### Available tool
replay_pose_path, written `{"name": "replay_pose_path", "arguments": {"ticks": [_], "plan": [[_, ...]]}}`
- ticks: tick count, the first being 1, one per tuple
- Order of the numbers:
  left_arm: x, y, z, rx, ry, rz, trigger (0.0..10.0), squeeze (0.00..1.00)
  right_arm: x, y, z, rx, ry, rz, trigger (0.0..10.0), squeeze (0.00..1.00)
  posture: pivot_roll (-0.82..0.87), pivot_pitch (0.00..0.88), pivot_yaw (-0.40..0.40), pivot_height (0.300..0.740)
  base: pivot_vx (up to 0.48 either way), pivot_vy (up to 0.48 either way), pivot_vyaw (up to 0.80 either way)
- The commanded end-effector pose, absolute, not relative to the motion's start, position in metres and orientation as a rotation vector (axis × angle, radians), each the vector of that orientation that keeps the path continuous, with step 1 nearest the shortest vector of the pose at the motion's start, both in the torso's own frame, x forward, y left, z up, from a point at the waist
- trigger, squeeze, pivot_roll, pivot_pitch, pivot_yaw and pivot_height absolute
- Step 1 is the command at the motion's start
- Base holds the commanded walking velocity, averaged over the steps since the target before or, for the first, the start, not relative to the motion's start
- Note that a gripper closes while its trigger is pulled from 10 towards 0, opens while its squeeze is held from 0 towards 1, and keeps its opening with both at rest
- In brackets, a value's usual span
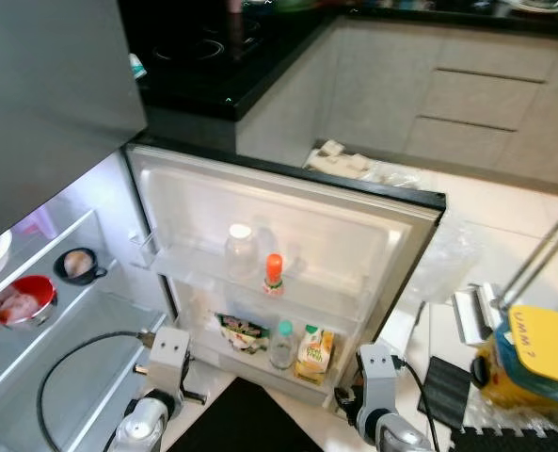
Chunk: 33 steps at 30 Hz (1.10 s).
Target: Restocking fridge
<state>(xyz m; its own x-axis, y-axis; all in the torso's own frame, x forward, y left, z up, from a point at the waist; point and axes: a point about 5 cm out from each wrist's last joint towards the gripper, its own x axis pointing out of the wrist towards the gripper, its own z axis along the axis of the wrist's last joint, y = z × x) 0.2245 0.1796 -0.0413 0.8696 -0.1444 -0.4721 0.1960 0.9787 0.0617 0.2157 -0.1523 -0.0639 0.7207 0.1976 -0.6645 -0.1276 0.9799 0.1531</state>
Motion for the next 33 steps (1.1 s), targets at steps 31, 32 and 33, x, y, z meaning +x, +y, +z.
{"name": "replay_pose_path", "arguments": {"ticks": [31, 32, 33], "plan": [[0.191, 0.175, -0.063, -0.005, 0.579, -0.102, 10.0, 0.00, 0.205, -0.164, -0.069, 0.031, 0.778, 0.205, 10.0, 0.00, -0.14, 0.105, -0.001, 0.731, -0.149, 0.000, 0.00], [0.191, 0.175, -0.063, -0.005, 0.579, -0.102, 10.0, 0.00, 0.205, -0.164, -0.069, 0.031, 0.778, 0.205, 10.0, 0.00, -0.14, 0.105, -0.001, 0.731, 0.000, 0.000, 0.00], [0.192, 0.175, -0.062, -0.006, 0.578, -0.104, 10.0, 0.00, 0.205, -0.164, -0.069, 0.030, 0.778, 0.203, 10.0, 0.00, -0.14, 0.106, 0.000, 0.731, 0.000, 0.000, 0.00]]}}
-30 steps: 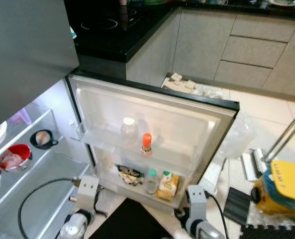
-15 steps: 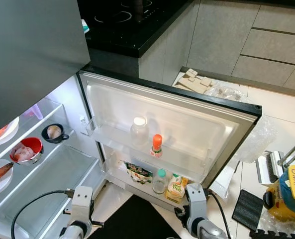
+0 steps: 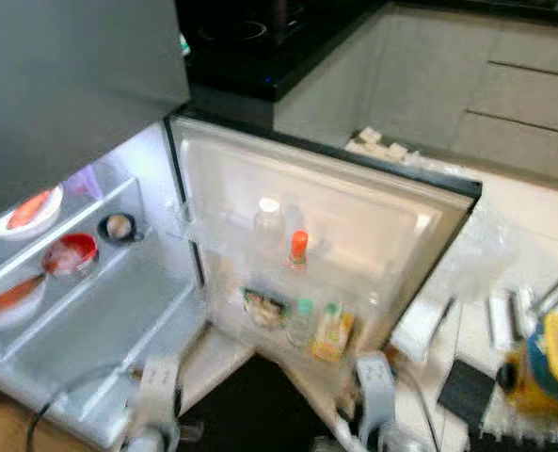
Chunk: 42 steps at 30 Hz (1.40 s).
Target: Restocking fridge
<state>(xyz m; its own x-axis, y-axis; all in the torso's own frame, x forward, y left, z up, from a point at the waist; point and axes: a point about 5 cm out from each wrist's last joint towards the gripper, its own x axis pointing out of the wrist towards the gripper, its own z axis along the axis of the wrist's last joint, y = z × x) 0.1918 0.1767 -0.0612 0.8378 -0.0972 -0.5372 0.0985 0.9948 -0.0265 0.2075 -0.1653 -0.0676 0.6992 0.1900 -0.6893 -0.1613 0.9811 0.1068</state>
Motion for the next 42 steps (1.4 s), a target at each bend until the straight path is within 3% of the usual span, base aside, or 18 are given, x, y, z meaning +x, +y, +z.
{"name": "replay_pose_path", "arguments": {"ticks": [1, 11, 26, 42], "plan": [[0.1927, 0.1746, -0.0618, -0.006, 0.576, -0.106, 10.0, 0.00, 0.2051, -0.1644, -0.0689, 0.030, 0.777, 0.202, 10.0, 0.00, -0.14, 0.104, 0.000, 0.731, 0.000, 0.000, 0.00], [0.1953, 0.1745, -0.0606, -0.005, 0.574, -0.109, 10.0, 0.00, 0.2070, -0.1646, -0.0679, 0.036, 0.775, 0.198, 10.0, 0.00, -0.14, 0.101, -0.001, 0.731, 0.000, 0.000, 0.00], [0.1969, 0.1747, -0.0592, 0.006, 0.563, -0.119, 10.0, 0.00, 0.2065, -0.1629, -0.0683, 0.054, 0.775, 0.195, 10.0, 0.00, -0.14, 0.095, 0.006, 0.731, 0.000, 0.000, -0.80], [0.2005, 0.1741, -0.0545, 0.025, 0.522, -0.155, 10.0, 0.00, 0.2058, -0.1613, -0.0687, 0.052, 0.773, 0.199, 10.0, 0.00, -0.14, 0.084, 0.014, 0.731, 0.000, 0.000, 0.00]]}}
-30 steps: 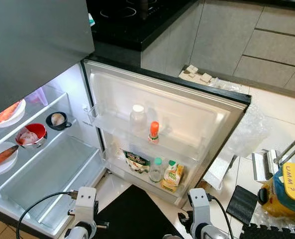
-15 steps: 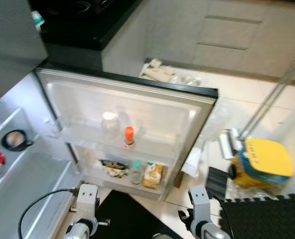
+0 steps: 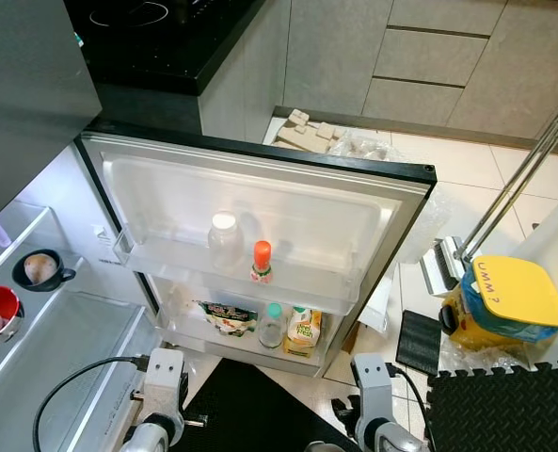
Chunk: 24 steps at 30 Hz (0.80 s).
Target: Restocking fridge
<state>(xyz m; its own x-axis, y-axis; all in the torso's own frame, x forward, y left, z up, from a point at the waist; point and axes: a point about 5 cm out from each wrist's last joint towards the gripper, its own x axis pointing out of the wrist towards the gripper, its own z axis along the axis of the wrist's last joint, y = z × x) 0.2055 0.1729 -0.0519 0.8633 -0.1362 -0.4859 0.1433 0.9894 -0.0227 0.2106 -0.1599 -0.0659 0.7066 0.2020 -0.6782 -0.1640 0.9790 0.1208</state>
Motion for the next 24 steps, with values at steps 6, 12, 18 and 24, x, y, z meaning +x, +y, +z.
{"name": "replay_pose_path", "arguments": {"ticks": [6, 12, 18, 24], "plan": [[0.2015, 0.1720, -0.0544, 0.018, 0.524, -0.166, 10.0, 0.00, 0.2053, -0.1635, -0.0688, 0.050, 0.775, 0.193, 10.0, 0.00, -0.15, 0.076, 0.012, 0.731, -0.388, 0.000, 0.00], [0.2006, 0.1728, -0.0574, 0.044, 0.561, -0.157, 10.0, 0.00, 0.2061, -0.1631, -0.0684, 0.047, 0.773, 0.195, 10.0, 0.00, -0.15, 0.076, 0.013, 0.731, -0.274, 0.000, 0.00], [0.2002, 0.1726, -0.0578, 0.039, 0.563, -0.158, 10.0, 0.00, 0.2061, -0.1635, -0.0684, 0.045, 0.773, 0.195, 10.0, 0.00, -0.15, 0.077, 0.013, 0.731, 0.000, 0.000, 0.00], [0.2006, 0.1724, -0.0576, 0.034, 0.562, -0.157, 10.0, 0.00, 0.2062, -0.1637, -0.0683, 0.043, 0.773, 0.195, 10.0, 0.00, -0.15, 0.076, 0.011, 0.731, 0.000, 0.000, 0.00]]}}
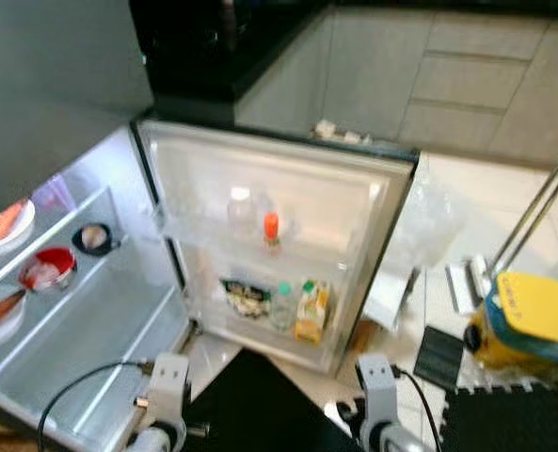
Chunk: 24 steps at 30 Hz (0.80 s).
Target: Restocking fridge
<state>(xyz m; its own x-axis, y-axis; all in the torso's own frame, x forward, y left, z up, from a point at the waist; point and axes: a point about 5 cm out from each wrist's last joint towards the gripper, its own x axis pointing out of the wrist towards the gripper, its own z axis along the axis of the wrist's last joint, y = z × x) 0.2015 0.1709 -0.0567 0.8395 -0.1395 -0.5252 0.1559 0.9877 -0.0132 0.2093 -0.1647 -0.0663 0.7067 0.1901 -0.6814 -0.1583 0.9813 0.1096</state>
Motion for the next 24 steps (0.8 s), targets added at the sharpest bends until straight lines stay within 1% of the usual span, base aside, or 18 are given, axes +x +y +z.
{"name": "replay_pose_path", "arguments": {"ticks": [1, 6, 14, 19, 21, 22, 24], "plan": [[0.201, 0.172, -0.058, 0.034, 0.562, -0.157, 10.0, 0.00, 0.206, -0.164, -0.068, 0.043, 0.773, 0.195, 10.0, 0.00, -0.15, 0.076, 0.011, 0.731, 0.000, 0.000, 0.00], [0.201, 0.172, -0.057, 0.026, 0.559, -0.154, 10.0, 0.00, 0.207, -0.164, -0.068, 0.053, 0.772, 0.191, 10.0, 0.00, -0.14, 0.076, 0.010, 0.731, 0.000, 0.000, 0.00], [0.204, 0.173, -0.055, 0.036, 0.537, -0.157, 10.0, 0.00, 0.208, -0.164, -0.068, 0.044, 0.772, 0.194, 10.0, 0.00, -0.15, 0.078, 0.013, 0.731, 0.000, 0.000, -0.79], [0.213, 0.176, -0.046, 0.040, 0.469, -0.136, 10.0, 0.00, 0.208, -0.164, -0.067, 0.044, 0.765, 0.188, 10.0, 0.00, -0.14, 0.081, 0.013, 0.731, 0.000, 0.000, 0.00], [0.227, 0.179, -0.033, 0.067, 0.387, -0.115, 10.0, 0.00, 0.209, -0.164, -0.067, 0.044, 0.765, 0.189, 10.0, 0.00, -0.14, 0.086, 0.012, 0.731, 0.000, 0.000, 0.00], [0.241, 0.182, -0.017, 0.104, 0.285, -0.078, 10.0, 0.00, 0.209, -0.164, -0.066, 0.039, 0.764, 0.194, 10.0, 0.00, -0.14, 0.091, 0.012, 0.731, 0.000, 0.000, 0.00], [0.241, 0.182, -0.017, 0.104, 0.285, -0.078, 10.0, 0.00, 0.209, -0.164, -0.066, 0.039, 0.764, 0.194, 10.0, 0.00, -0.14, 0.091, 0.012, 0.731, 0.000, 0.000, 0.00]]}}
